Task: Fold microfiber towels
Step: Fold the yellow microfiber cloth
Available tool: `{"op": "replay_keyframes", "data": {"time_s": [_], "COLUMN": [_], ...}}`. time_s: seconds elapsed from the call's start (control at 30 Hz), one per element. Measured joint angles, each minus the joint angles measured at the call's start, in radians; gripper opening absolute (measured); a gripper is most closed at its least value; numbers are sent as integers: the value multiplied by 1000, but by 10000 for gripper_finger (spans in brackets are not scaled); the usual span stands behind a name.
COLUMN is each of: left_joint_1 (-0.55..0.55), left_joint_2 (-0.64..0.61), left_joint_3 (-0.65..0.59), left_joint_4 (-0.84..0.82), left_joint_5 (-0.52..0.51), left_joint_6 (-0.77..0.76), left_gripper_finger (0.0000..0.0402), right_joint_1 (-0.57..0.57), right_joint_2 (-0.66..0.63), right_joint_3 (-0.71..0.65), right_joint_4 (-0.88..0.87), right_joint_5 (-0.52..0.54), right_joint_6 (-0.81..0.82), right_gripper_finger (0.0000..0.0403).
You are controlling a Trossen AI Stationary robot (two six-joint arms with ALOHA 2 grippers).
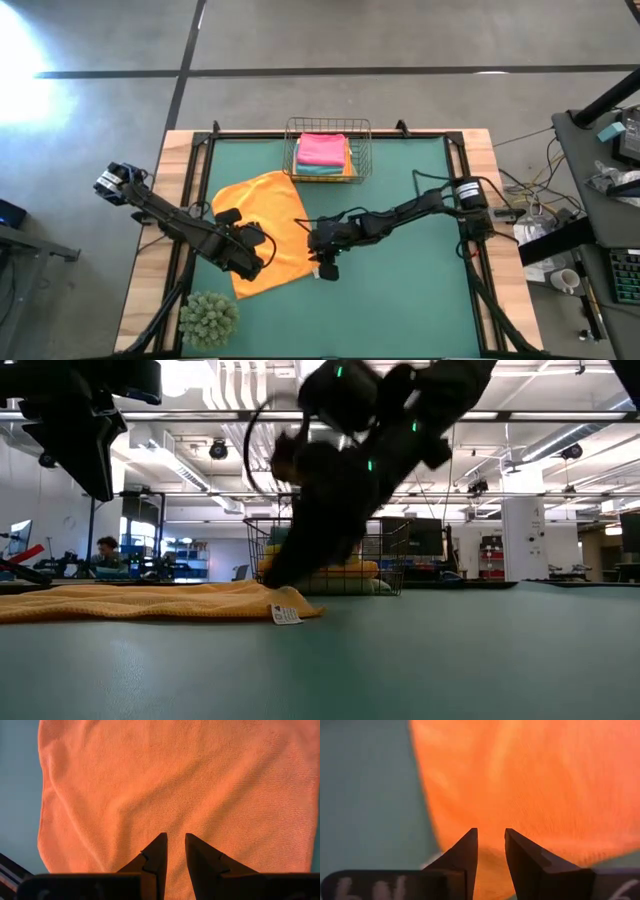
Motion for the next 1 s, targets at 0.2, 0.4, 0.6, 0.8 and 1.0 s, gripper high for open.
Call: {"op": "replay_keyframes", "data": {"time_s": [0.2, 0.4, 0.6, 0.8, 1.0], "left_joint_1": [0, 0, 0, 0, 0], "left_joint_2": [0, 0, 0, 0, 0], "left_joint_3": [-1, -1, -3, -5, -6], "left_joint_4": [2, 2, 2, 2, 3], "left_joint_5": [0, 0, 0, 0, 0], "left_joint_6": [0, 3, 2, 2, 1], "left_gripper_finger": [54, 54, 54, 54, 54], "right_joint_1": [-12, -11, 13, 67, 168], "right_joint_2": [58, 44, -5, -32, -35], "right_joint_3": [5, 7, 3, 4, 5], "right_joint_4": [-7, -104, -228, -376, -415], "right_joint_5": [1, 2, 2, 10, 19], "right_joint_6": [83, 157, 256, 376, 493], "right_gripper_finger": [75, 61, 56, 58, 59]}}
